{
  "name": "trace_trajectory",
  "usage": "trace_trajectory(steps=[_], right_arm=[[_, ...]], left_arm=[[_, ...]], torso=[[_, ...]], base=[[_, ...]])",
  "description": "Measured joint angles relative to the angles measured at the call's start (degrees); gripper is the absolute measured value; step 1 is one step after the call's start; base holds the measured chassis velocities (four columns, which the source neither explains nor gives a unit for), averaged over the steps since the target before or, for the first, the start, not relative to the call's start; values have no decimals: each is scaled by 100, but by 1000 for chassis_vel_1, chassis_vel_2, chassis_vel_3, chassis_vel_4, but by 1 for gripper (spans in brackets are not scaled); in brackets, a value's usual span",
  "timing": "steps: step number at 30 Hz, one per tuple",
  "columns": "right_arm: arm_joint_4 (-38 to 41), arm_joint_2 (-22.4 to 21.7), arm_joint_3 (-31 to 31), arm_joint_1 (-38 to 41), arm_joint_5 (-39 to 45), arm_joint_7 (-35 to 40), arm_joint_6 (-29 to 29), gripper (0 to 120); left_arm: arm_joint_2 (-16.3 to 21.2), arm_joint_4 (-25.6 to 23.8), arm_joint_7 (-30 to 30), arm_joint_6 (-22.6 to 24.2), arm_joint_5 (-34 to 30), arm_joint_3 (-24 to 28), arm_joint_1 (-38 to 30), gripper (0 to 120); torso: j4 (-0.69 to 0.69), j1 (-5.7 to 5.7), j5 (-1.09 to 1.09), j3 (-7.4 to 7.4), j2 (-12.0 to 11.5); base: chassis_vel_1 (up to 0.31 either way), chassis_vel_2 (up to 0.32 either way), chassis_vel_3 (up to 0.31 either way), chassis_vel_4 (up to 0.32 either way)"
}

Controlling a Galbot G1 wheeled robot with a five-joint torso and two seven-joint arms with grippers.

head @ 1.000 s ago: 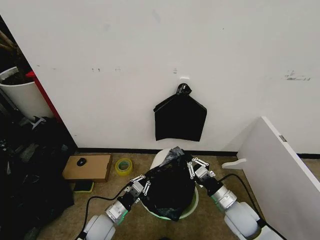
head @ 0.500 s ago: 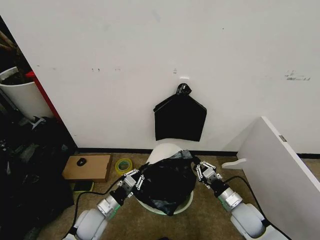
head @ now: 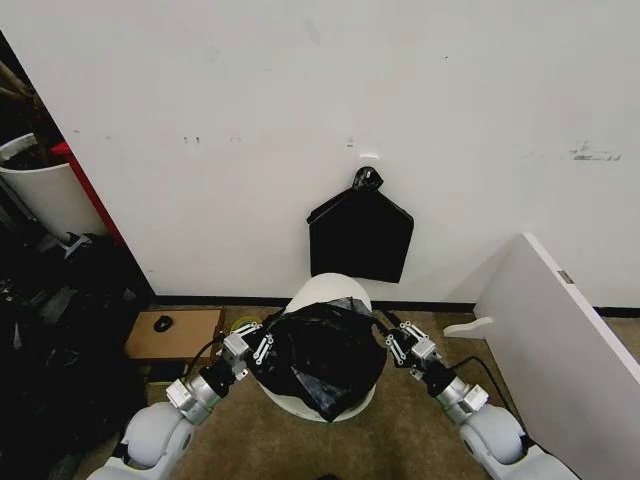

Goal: Place the garbage bag over the trash bin.

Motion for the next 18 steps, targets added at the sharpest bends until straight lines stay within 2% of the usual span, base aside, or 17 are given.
trace_trajectory(steps=[2,3,5,7,8,10,12,15,16,18], right_arm=[[4,-1,0,-4,0,-39,27,39],[14,-5,8,-15,-62,-112,105,47],[21,-9,51,-36,-237,-127,148,53],[31,-2,131,-63,-471,-37,119,59],[61,12,191,-91,-686,191,42,67],[61,12,191,-91,-686,191,42,67],[363,-18,206,-259,-918,1263,-533,81],[679,-59,156,-401,-886,1830,-1064,93],[679,-59,156,-401,-886,1830,-1064,93],[954,-74,125,-494,-878,2268,-1442,98]], left_arm=[[-7,5,-34,0,0,3,0,0],[-35,20,-170,10,1,24,-9,0],[-61,34,-305,41,2,37,-26,0],[-66,38,-398,62,7,39,-43,0],[-65,44,-473,82,44,33,-54,0],[-65,44,-473,82,44,33,-54,0],[-37,98,-563,107,140,4,-54,0],[-61,141,-658,109,183,-5,-58,0],[-61,141,-658,109,183,-5,-58,0],[-92,156,-817,118,262,-3,-67,0]], torso=[[0,0,0,0,0],[0,0,1,0,0],[0,0,0,0,0],[0,0,1,0,0],[-1,0,2,0,0],[-1,0,2,0,0],[0,0,1,0,0],[0,0,1,0,0],[0,0,1,0,0],[0,0,1,0,1]], base=[[0,0,0,0],[0,0,0,0],[0,0,0,0],[0,0,0,0],[0,0,0,0],[0,0,0,0],[0,0,0,0],[0,0,0,0],[0,0,0,0],[0,0,0,0]])
